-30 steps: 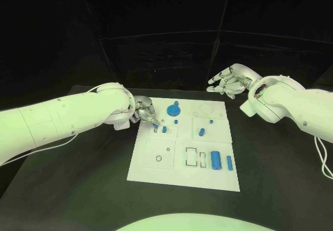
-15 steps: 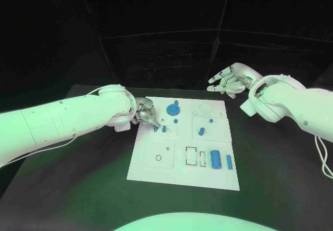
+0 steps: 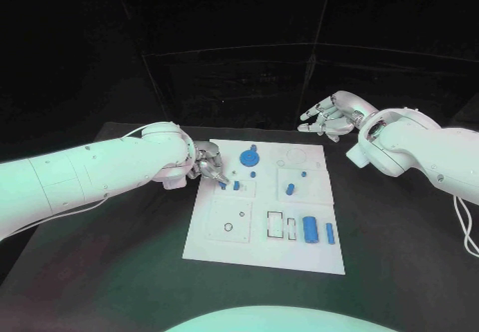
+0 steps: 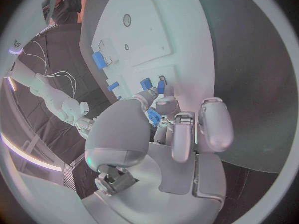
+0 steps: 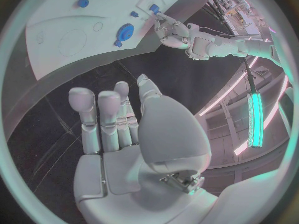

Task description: Assemble the parts on the task board

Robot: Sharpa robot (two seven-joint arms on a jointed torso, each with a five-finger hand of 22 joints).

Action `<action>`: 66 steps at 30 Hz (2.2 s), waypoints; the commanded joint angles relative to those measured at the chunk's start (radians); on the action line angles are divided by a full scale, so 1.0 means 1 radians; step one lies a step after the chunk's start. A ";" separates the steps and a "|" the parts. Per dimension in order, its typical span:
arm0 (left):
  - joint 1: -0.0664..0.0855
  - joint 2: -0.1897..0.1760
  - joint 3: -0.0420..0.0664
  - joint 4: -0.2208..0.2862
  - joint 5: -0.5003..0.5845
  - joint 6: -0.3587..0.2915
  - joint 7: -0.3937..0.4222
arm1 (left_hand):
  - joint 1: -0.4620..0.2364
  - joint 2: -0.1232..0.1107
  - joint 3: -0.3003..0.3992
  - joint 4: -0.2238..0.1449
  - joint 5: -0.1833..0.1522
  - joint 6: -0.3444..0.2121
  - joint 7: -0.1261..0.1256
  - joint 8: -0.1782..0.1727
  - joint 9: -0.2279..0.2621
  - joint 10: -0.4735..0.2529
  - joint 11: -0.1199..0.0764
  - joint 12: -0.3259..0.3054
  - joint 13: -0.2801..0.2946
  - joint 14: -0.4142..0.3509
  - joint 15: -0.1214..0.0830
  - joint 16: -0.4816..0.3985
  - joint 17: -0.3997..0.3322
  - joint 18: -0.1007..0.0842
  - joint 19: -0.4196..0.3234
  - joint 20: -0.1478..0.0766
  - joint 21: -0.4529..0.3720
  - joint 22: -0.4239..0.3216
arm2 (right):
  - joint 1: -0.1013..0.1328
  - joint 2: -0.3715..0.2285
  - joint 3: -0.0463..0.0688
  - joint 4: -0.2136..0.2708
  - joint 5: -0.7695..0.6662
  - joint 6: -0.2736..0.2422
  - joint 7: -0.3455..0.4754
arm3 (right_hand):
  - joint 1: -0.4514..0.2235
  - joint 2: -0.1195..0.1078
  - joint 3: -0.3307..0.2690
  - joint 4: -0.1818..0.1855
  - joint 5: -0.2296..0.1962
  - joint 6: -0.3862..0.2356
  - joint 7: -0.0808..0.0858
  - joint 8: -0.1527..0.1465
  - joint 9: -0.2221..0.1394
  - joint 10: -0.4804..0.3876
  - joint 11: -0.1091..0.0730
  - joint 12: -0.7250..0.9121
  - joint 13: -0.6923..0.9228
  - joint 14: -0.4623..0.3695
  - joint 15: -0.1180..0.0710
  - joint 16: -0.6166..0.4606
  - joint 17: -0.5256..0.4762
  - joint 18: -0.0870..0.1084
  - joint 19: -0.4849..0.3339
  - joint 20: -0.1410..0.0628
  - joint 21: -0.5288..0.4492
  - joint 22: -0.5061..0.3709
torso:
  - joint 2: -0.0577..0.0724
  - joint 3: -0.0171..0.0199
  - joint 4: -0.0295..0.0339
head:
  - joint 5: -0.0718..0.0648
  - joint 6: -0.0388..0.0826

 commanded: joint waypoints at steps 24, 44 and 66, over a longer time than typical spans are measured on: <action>0.000 -0.003 0.000 0.007 -0.009 0.040 -0.023 | -0.020 -0.005 0.145 -0.124 0.013 0.005 -0.011 0.010 0.006 0.011 -0.001 -0.012 -0.010 0.106 -0.002 0.003 0.263 -0.005 0.007 -0.004 0.003 0.001 | 0.002 -0.002 0.001 0.004 -0.002 0.004 0.006 | 0.005 0.005 -0.002 -0.001 0.006 -0.009 0.001 -0.002 0.000 -0.005 0.004 -0.004 -0.001 0.009 0.001 -0.004 0.000 0.018 0.008 0.000 -0.008 -0.002 | 0.000 0.0011 0.0009 | 0.003 -0.001; 0.000 0.030 -0.001 -0.031 0.009 0.058 -0.037 | -0.140 -0.016 0.078 -0.030 0.007 0.031 -0.027 0.022 0.013 0.017 -0.012 -0.016 -0.018 0.106 -0.012 0.003 0.263 -0.007 0.012 -0.012 0.010 0.015 | 0.002 -0.004 0.001 0.010 -0.002 0.000 0.010 | 0.005 0.005 -0.002 -0.001 0.006 -0.009 0.001 -0.002 0.000 -0.005 0.004 -0.004 -0.001 0.009 0.001 -0.004 0.000 0.018 0.008 0.000 -0.008 -0.002 | 0.000 0.0007 0.0000 | -0.003 -0.004; 0.000 0.031 0.000 -0.038 0.009 0.035 -0.048 | -0.213 -0.045 -0.065 0.055 -0.011 0.047 -0.028 0.023 0.013 0.015 -0.013 -0.021 -0.026 0.106 -0.014 0.003 0.263 -0.009 0.014 -0.015 0.011 0.022 | 0.002 -0.006 0.001 0.013 -0.002 -0.003 0.011 | 0.007 0.007 -0.005 0.003 0.019 -0.008 0.001 -0.001 0.000 -0.006 0.004 -0.002 -0.001 0.010 0.001 -0.009 0.001 0.019 0.010 0.000 -0.011 -0.004 | 0.000 -0.0004 0.0010 | -0.006 -0.003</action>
